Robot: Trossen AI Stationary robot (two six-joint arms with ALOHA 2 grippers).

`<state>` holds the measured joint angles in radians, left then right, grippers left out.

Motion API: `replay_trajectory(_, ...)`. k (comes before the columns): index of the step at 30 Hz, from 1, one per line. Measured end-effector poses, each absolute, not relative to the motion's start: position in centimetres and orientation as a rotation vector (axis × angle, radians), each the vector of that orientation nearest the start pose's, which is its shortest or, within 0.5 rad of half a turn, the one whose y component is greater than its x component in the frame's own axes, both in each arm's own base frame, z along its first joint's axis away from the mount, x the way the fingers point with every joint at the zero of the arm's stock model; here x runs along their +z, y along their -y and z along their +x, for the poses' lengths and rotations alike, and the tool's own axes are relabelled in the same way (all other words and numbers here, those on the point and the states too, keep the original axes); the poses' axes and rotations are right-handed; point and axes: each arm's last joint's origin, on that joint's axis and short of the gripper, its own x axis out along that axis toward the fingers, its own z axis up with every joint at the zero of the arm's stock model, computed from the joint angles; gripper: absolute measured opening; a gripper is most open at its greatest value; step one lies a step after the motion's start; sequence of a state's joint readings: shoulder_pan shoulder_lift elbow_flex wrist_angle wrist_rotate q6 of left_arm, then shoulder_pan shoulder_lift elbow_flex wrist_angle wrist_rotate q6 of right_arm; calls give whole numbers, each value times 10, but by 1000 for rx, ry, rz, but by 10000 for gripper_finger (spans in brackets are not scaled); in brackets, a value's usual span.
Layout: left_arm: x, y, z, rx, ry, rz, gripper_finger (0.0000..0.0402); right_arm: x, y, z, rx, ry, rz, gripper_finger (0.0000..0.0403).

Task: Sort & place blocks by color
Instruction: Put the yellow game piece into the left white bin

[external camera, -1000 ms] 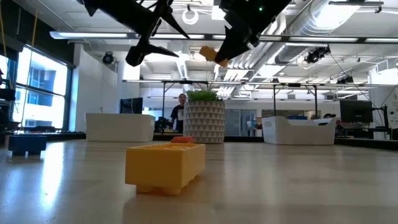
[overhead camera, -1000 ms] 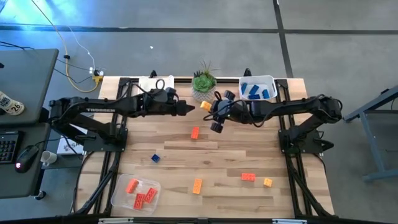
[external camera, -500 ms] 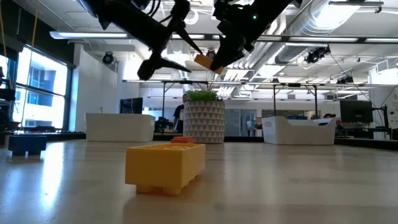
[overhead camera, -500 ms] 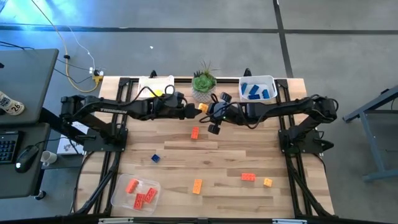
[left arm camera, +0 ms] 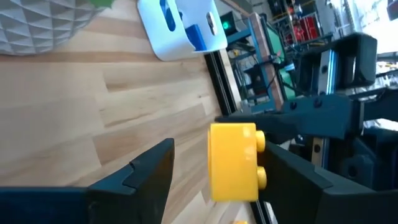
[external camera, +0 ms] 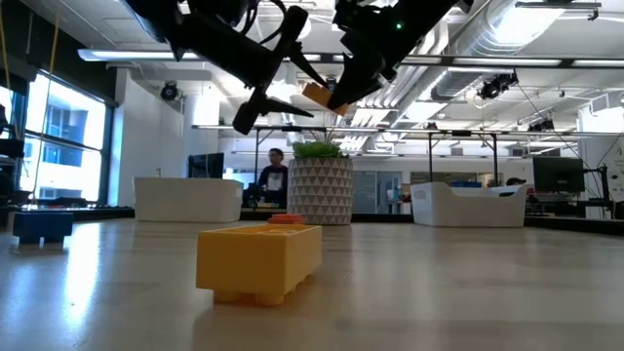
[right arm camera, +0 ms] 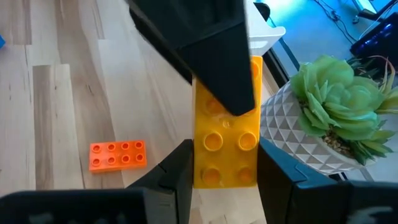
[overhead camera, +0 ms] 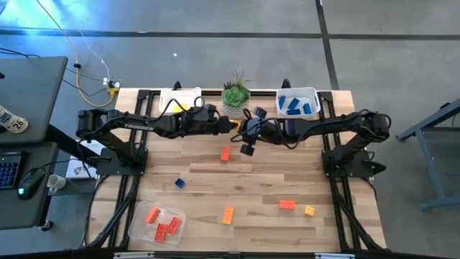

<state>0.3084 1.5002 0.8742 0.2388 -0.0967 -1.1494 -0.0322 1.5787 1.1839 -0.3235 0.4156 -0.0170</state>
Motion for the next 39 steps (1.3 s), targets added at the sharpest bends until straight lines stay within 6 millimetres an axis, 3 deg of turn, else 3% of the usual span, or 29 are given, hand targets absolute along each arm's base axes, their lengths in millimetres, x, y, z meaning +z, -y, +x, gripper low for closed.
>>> replay_trajectory(6,236,-101,308,564,-128,-1136,174,267,23,342,-422,-715,-153,113)
replay_trajectory(15,239,-102,310,534,-124,-1012,66,267,23,342,-430,-715,-157,116)
replay_trajectory(27,239,-108,299,579,-224,-855,65,265,23,340,-454,-711,-55,186)
replay_trajectory(39,261,-134,236,858,-387,-636,70,262,23,337,-485,-743,0,195)
